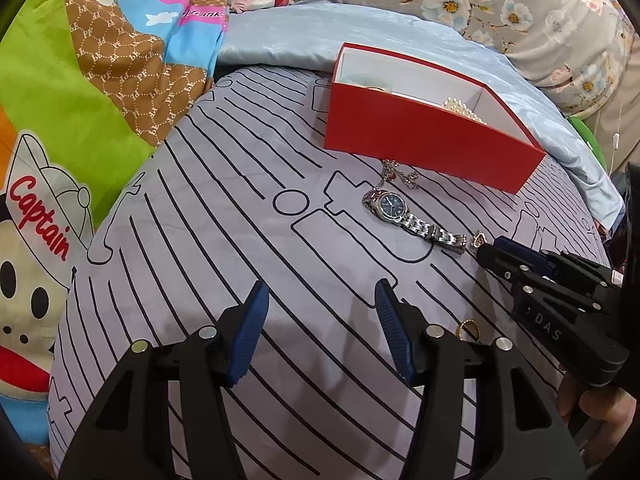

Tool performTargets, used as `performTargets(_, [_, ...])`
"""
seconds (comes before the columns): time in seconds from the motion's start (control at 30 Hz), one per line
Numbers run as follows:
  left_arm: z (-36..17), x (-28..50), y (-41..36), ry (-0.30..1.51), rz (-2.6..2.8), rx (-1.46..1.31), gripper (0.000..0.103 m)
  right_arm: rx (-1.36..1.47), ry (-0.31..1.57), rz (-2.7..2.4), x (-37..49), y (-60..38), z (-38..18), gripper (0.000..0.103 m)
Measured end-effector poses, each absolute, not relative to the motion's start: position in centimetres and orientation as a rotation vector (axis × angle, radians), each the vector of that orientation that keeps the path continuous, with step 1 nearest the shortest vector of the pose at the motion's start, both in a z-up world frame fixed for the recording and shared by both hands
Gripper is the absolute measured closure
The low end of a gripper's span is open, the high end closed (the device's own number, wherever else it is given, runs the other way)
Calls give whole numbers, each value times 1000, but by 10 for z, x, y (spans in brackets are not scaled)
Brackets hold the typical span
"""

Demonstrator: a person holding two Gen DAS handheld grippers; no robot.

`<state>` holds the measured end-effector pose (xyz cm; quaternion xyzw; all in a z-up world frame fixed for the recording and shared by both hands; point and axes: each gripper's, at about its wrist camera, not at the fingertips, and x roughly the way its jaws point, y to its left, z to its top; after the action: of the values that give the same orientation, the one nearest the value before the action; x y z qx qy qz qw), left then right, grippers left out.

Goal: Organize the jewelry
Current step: 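Grasp the triangle pendant necklace with right gripper while left gripper grasps the gold ring, then lift and carry the pendant necklace and gold ring over the red box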

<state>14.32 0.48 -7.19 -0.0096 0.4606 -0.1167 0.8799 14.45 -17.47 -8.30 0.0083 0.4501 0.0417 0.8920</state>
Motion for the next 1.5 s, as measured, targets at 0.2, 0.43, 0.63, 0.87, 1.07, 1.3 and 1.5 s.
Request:
performTargets(0.2, [-72, 141, 1, 963, -256, -18, 50, 34, 933, 78, 140, -179, -83, 96])
performTargets(0.43, [-70, 132, -14, 966, -325, -15, 50, 86, 910, 51, 122, -194, -73, 96])
performTargets(0.63, [-72, 115, -40, 983, -420, 2, 50, 141, 895, 0, 102, -218, -63, 96])
performTargets(0.87, [-83, 105, -66, 987, -471, 48, 54, 175, 891, -21, 89, -234, -59, 96])
performTargets(1.07, [-85, 101, -72, 955, -460, 84, 68, 195, 885, -15, 83, -236, -58, 96])
performTargets(1.3, [-86, 102, -70, 950, -468, 87, 85, 194, 882, -3, 84, -234, -56, 96])
performTargets(1.5, [-83, 103, -68, 956, -484, 72, 85, 191, 880, 9, 83, -230, -54, 96])
